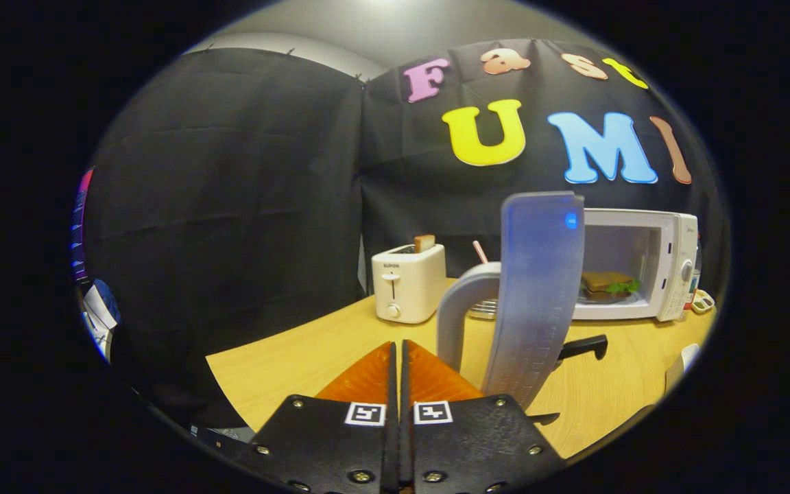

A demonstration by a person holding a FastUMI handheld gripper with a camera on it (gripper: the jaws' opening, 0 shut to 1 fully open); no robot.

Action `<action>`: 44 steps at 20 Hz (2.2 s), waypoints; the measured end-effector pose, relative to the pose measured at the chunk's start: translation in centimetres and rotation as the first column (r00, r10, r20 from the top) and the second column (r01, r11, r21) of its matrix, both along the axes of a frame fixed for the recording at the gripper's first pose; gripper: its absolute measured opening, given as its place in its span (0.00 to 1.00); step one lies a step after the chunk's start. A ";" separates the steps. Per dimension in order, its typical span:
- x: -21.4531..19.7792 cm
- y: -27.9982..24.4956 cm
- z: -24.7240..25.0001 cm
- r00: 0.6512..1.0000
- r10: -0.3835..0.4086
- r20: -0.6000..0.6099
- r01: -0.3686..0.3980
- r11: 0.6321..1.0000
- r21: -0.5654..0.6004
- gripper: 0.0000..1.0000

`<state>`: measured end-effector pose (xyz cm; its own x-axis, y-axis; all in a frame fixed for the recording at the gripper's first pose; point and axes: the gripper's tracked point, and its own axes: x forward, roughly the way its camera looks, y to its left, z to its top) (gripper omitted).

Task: Open the microwave, put the food inside, and close the microwave door.

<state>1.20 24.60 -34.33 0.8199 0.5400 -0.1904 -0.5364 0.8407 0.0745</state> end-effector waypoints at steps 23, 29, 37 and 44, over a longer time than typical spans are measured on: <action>13.6 -24.6 3.6 0.870 -0.492 0.026 0.492 0.870 0.008 0.01; 17.6 -27.8 3.6 0.836 -0.548 0.039 0.549 0.835 -0.031 0.01; 22.4 -30.3 2.9 0.786 -0.617 0.031 0.618 0.784 -0.056 0.02; 25.4 -30.7 1.6 0.768 -0.640 -0.007 0.639 0.767 -0.062 0.02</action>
<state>26.63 -6.09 -32.77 0.9660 -0.1189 -0.2297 0.1282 0.9914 0.0257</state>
